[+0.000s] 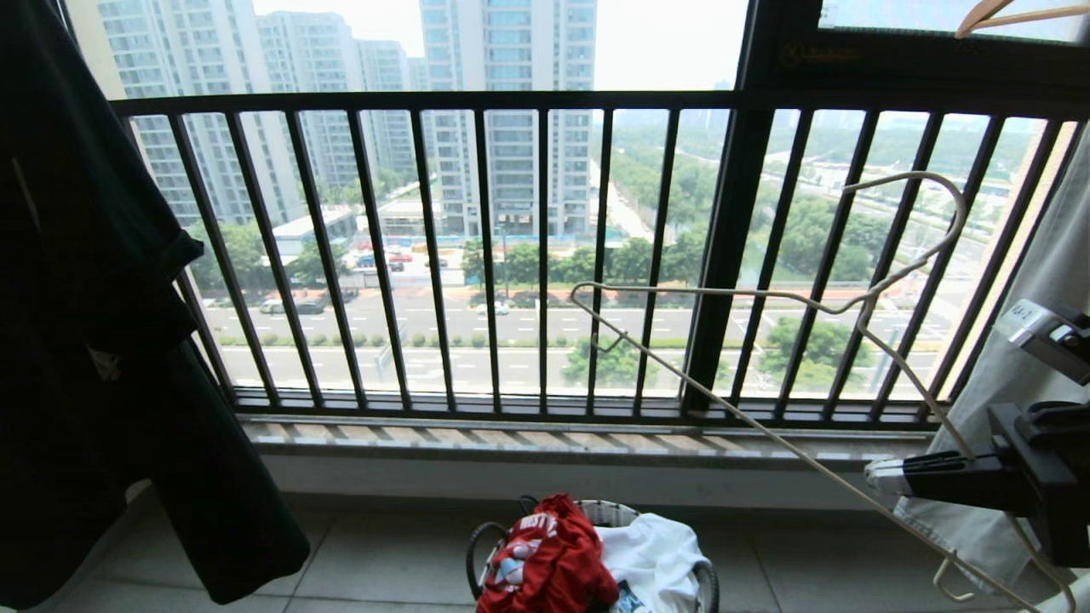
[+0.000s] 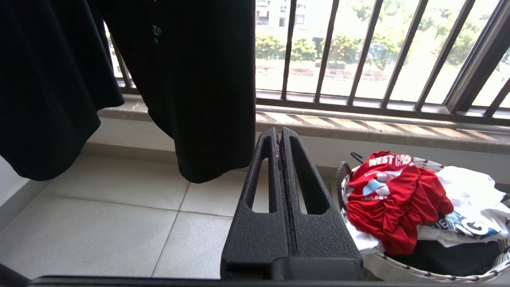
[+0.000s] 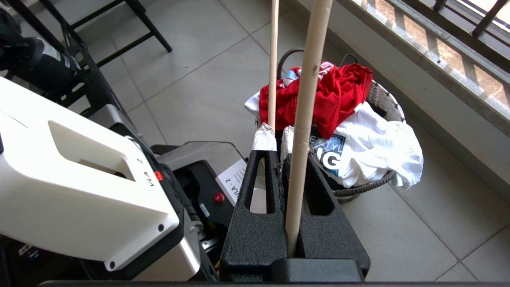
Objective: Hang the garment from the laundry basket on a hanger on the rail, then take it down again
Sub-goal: Pick up clothes from the basket
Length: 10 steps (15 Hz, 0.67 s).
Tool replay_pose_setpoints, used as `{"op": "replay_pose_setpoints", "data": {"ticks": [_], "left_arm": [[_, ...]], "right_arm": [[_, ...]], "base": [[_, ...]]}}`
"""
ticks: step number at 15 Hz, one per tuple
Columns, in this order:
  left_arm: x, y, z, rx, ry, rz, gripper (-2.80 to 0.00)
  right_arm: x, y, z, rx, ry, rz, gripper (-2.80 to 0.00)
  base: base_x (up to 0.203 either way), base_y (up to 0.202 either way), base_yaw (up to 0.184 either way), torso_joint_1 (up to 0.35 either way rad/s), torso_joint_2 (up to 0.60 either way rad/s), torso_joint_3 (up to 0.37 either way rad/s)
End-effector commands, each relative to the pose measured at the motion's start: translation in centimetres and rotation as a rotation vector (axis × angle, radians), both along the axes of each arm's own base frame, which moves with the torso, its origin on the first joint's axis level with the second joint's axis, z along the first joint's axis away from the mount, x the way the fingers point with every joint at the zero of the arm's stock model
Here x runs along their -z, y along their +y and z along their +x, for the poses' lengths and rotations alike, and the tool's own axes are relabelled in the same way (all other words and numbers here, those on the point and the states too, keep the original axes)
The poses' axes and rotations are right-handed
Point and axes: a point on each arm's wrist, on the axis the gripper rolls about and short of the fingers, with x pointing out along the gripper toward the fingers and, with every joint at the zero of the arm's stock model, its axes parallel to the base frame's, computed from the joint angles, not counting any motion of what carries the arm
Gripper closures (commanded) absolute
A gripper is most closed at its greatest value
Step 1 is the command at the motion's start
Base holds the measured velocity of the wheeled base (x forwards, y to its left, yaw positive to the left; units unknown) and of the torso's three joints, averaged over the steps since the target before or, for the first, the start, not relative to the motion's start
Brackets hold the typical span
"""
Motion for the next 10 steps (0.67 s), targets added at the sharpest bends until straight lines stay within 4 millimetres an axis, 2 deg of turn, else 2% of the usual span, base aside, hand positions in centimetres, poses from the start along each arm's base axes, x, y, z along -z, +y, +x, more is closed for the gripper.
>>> {"op": "replay_pose_setpoints", "data": {"ticks": [1, 10], "left_arm": [[0.01, 0.0, 0.01, 0.0, 0.001, -0.001, 0.0], [0.0, 0.0, 0.01, 0.0, 0.001, -0.001, 0.0]], "right_arm": [[-0.02, 0.01, 0.02, -0.004, -0.01, 0.002, 0.0], [-0.57, -0.13, -0.59, 0.008, -0.053, -0.004, 0.0]], "base": [[0.0, 0.0, 0.0, 0.0, 0.0, 0.0], [0.0, 0.0, 0.0, 0.0, 0.0, 0.0]]}}
